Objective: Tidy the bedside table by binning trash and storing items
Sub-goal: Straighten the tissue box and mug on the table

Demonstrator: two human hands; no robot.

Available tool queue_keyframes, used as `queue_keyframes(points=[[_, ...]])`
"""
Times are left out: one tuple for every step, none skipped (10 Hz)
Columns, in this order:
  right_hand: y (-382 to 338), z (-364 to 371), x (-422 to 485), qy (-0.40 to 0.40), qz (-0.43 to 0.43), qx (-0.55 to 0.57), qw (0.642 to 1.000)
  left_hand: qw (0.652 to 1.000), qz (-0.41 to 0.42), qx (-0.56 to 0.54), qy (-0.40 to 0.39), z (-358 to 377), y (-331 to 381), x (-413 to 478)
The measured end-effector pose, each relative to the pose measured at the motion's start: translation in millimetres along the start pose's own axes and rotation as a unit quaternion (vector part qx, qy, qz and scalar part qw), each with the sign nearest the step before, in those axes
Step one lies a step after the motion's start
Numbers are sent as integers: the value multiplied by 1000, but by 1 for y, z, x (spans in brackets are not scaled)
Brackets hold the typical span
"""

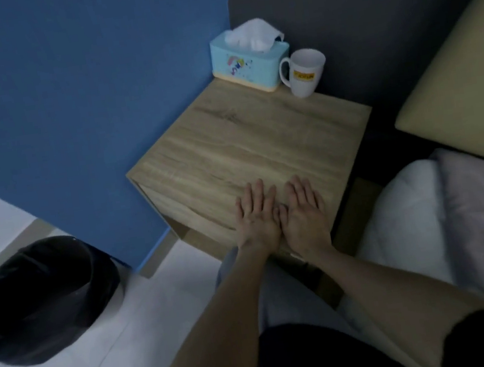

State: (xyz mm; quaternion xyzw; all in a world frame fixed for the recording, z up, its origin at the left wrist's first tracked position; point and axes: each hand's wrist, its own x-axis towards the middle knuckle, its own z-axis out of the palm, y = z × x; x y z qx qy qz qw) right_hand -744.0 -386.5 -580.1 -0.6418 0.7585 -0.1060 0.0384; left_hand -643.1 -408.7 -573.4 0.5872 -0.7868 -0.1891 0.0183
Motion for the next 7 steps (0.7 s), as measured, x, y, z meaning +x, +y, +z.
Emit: queue_keyframes(points=[[1,-4,1,-3,-1,-11,1000,1000,8,-3,15,2,0,-1],[1,-6,0,3,7,-11,1000,1000,28,-12,3,2,-1,-4],[1,-7,2,-6,11,-5,1000,998,46,-42,-16,-4,-5,-2],[-6,-12,2,-28,32,1,999,991,95,-62,-68,-24,-19,-3],[-22,-15,-1,-68,103,-1,992,980,136,-36,-140,-42,-32,-1],[-80,-30,-16,-188,231,78,951,947,120,-27,-297,-80,-58,-8],[-114,-50,-41,-257,258,187,912,925,66,-80,-366,-113,-65,-46]])
